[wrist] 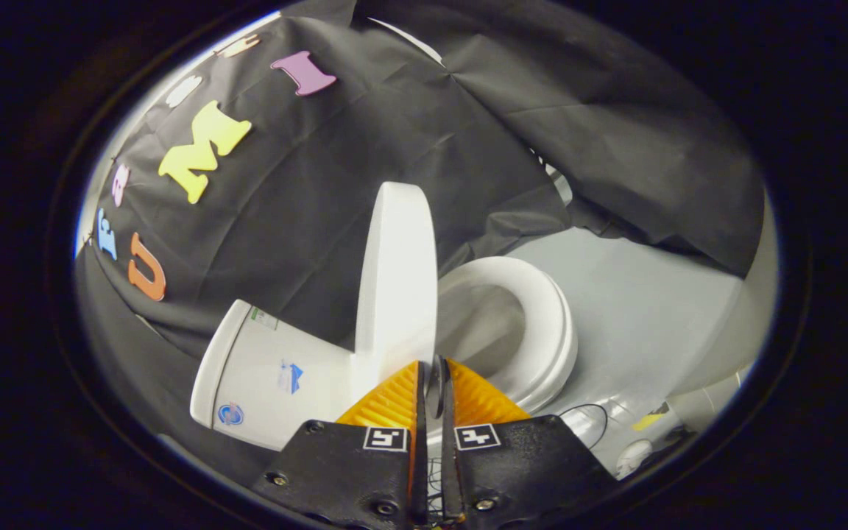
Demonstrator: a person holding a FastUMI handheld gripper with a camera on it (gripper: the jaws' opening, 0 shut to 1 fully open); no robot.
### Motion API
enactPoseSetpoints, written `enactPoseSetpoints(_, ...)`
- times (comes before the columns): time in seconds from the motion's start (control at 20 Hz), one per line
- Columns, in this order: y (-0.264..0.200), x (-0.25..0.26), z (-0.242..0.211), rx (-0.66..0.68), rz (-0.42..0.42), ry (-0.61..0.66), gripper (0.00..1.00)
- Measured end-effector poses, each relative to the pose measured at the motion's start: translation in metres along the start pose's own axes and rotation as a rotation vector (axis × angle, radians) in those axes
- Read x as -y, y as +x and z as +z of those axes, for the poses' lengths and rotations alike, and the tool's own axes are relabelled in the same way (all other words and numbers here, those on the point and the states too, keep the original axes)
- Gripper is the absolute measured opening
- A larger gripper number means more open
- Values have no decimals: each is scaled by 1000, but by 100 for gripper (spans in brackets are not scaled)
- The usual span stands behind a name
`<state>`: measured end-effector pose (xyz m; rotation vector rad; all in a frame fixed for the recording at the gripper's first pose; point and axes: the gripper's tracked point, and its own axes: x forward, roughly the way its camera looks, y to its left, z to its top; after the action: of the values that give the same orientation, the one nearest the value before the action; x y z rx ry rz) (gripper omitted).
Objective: Open the toilet lid.
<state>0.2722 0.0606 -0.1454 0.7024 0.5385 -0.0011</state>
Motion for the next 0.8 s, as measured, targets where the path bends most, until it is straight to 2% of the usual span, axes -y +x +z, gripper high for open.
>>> enactPoseSetpoints(0.8, -16, -51, -3, 44, -37, -162, 10)
